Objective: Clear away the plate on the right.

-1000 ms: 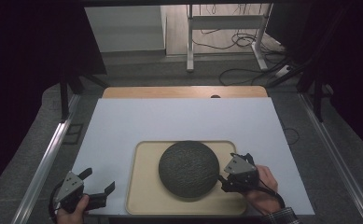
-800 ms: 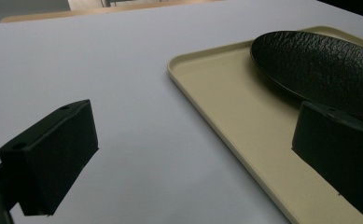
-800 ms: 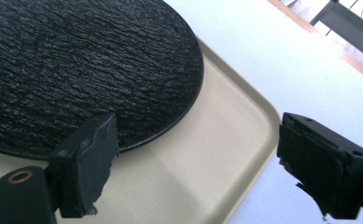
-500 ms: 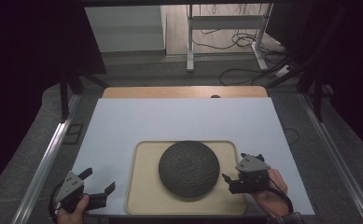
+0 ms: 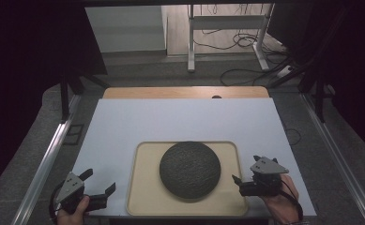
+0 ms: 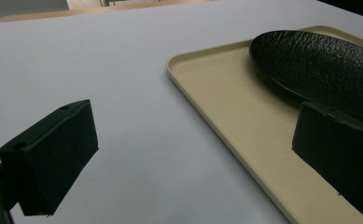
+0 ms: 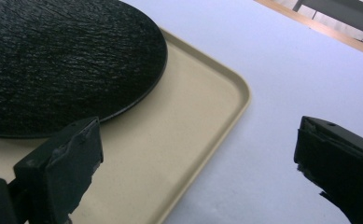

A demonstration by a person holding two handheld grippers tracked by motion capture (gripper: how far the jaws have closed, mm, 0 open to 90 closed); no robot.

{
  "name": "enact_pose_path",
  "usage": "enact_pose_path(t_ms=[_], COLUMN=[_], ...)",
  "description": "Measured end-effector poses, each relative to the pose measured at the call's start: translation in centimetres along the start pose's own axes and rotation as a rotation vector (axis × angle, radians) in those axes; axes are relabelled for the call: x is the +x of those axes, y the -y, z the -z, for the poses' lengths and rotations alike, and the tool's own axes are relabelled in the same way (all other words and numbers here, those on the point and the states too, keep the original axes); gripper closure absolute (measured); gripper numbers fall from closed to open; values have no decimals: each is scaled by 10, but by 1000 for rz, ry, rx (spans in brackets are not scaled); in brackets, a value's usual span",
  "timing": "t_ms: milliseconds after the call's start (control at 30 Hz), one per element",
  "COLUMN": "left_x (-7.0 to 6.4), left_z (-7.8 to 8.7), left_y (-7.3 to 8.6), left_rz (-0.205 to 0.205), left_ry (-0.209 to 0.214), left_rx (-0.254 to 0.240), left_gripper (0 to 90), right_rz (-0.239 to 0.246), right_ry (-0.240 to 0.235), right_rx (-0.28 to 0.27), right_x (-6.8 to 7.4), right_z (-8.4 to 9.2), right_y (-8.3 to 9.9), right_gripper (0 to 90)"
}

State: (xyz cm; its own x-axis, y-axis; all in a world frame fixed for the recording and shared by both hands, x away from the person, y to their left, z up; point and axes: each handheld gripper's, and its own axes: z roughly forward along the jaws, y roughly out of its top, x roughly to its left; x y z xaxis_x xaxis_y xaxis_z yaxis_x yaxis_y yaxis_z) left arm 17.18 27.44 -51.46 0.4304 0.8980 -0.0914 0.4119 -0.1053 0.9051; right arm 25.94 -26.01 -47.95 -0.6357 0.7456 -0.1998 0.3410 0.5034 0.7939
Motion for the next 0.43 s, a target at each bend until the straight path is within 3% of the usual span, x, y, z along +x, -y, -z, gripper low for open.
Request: enact_pose_path(t_ms=[433], left_x=[0], left_z=[-1], left_y=[-1], left_rz=[-2], left_ry=[3], left_rx=[1], left_gripper=[0], right_rz=[-58], right_ry=[10], right_rx=[15], right_x=[-9], right_z=[1], right_y=[19], right_gripper=[4])
